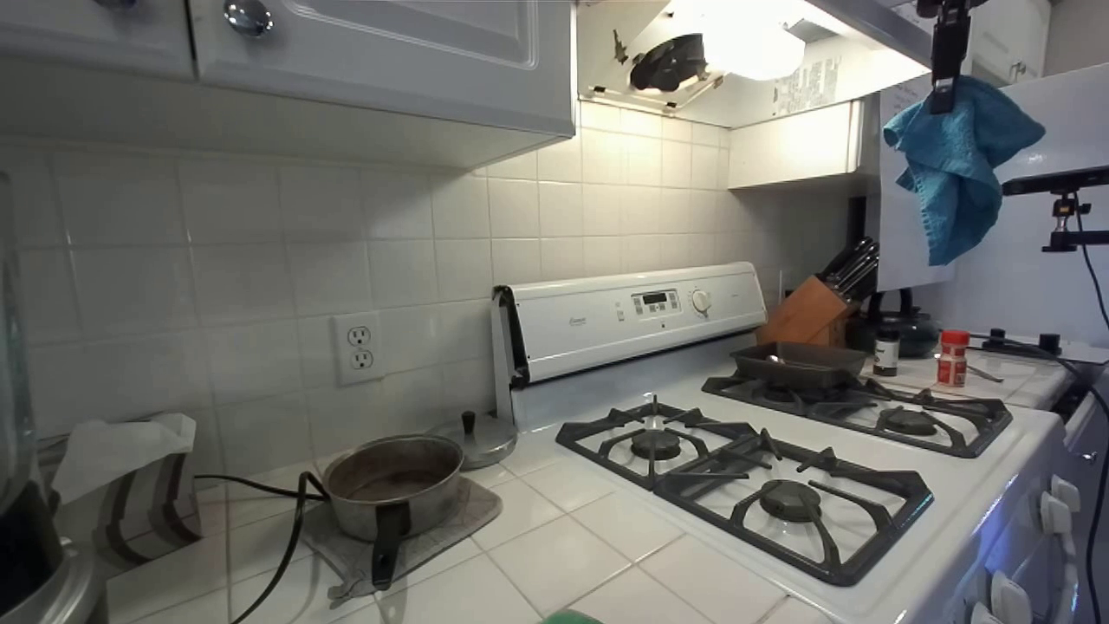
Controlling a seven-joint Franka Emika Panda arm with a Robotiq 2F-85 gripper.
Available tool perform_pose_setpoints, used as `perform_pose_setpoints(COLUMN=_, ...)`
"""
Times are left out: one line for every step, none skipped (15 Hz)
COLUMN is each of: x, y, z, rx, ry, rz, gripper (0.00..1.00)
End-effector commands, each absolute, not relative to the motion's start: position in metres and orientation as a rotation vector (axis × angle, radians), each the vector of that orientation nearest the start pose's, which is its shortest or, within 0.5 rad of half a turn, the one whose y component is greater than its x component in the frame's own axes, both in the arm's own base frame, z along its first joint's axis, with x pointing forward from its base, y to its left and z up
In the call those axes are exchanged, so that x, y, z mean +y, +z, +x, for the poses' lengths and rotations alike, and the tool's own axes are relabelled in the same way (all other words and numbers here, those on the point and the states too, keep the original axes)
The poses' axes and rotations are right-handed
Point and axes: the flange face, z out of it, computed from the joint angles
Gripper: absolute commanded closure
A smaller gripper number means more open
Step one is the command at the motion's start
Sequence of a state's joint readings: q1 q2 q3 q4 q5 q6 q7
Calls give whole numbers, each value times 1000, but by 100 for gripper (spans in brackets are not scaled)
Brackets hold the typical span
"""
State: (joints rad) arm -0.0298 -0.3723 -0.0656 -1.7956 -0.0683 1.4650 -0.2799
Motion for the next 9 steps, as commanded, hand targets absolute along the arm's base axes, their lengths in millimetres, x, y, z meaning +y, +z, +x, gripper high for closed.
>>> perform_pose_setpoints(x=-48, y=680, z=403, rx=-292, ry=-78, rz=-3197, gripper=98)
perform_pose_setpoints(x=-48, y=676, z=402, rx=-288, ry=-83, rz=-3196, gripper=98)
perform_pose_setpoints(x=-49, y=673, z=400, rx=-285, ry=-88, rz=-3200, gripper=98)
perform_pose_setpoints(x=-49, y=670, z=399, rx=-288, ry=-92, rz=-3199, gripper=98)
perform_pose_setpoints(x=-51, y=667, z=399, rx=-299, ry=-95, rz=-3203, gripper=98)
perform_pose_setpoints(x=-52, y=663, z=399, rx=-312, ry=-100, rz=-3205, gripper=98)
perform_pose_setpoints(x=-54, y=660, z=400, rx=-314, ry=-105, rz=-3211, gripper=98)
perform_pose_setpoints(x=-56, y=656, z=401, rx=-320, ry=-106, rz=-3209, gripper=98)
perform_pose_setpoints(x=-60, y=653, z=403, rx=-315, ry=-116, rz=-3202, gripper=98)
